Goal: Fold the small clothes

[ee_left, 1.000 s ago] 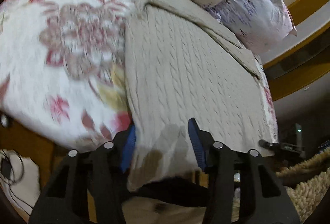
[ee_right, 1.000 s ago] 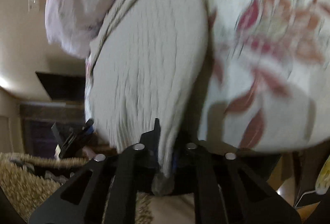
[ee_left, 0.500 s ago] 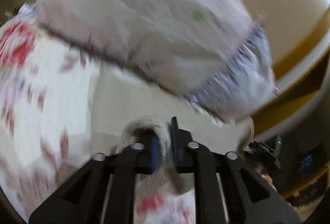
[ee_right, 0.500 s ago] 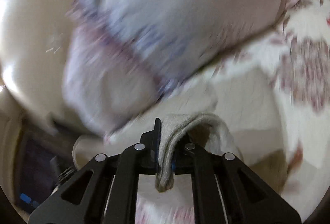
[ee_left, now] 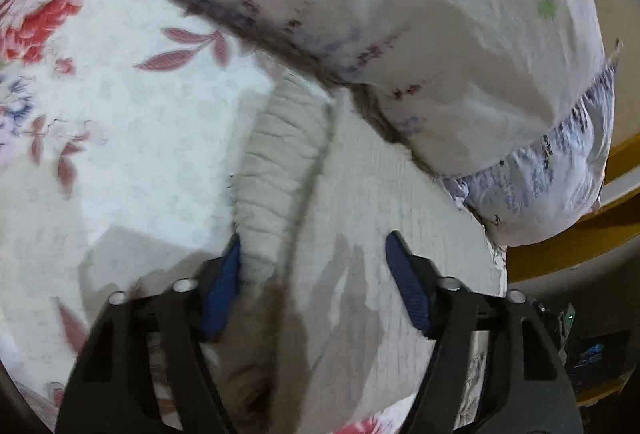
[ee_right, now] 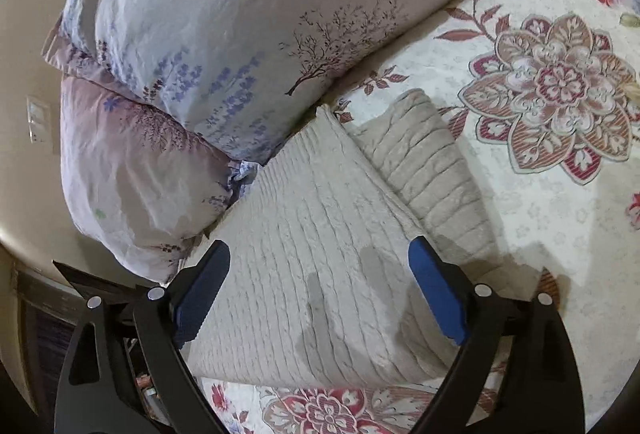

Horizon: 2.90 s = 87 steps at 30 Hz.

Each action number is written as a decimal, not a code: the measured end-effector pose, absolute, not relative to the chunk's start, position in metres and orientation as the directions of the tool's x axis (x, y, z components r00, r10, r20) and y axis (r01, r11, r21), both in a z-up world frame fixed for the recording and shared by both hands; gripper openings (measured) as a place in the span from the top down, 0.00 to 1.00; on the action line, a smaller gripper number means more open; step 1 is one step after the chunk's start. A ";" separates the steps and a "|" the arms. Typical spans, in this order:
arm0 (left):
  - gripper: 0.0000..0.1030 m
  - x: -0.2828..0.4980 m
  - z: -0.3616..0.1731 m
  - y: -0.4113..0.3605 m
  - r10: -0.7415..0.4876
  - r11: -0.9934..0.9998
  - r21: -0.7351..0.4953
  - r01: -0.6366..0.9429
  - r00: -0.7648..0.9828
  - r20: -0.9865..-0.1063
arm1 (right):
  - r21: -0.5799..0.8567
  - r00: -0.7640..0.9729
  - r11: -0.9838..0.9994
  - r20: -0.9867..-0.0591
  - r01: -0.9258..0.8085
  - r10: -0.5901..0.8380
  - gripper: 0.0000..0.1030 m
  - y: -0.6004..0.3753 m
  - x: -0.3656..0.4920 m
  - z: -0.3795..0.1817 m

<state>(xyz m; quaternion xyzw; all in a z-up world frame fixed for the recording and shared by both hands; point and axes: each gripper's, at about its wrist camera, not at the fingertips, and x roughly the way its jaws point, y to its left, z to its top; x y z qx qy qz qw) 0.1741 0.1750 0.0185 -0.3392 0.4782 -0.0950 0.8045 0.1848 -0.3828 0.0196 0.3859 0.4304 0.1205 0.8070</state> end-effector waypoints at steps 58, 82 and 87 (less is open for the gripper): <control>0.08 0.159 0.045 0.003 -0.308 0.950 -0.283 0.135 0.563 -0.767 | 0.565 0.620 0.811 -0.584 -0.154 0.524 0.30 -0.289 0.160 0.075; 0.02 0.065 0.003 -0.020 -0.057 0.994 0.006 0.108 0.567 -0.822 | 0.059 0.532 0.991 -0.839 -0.119 0.114 0.01 -0.207 0.083 0.007; 0.02 0.061 0.003 -0.018 -0.054 0.994 0.008 0.105 0.578 -0.814 | 0.046 0.562 0.993 -0.821 -0.105 0.097 0.01 -0.207 0.076 0.001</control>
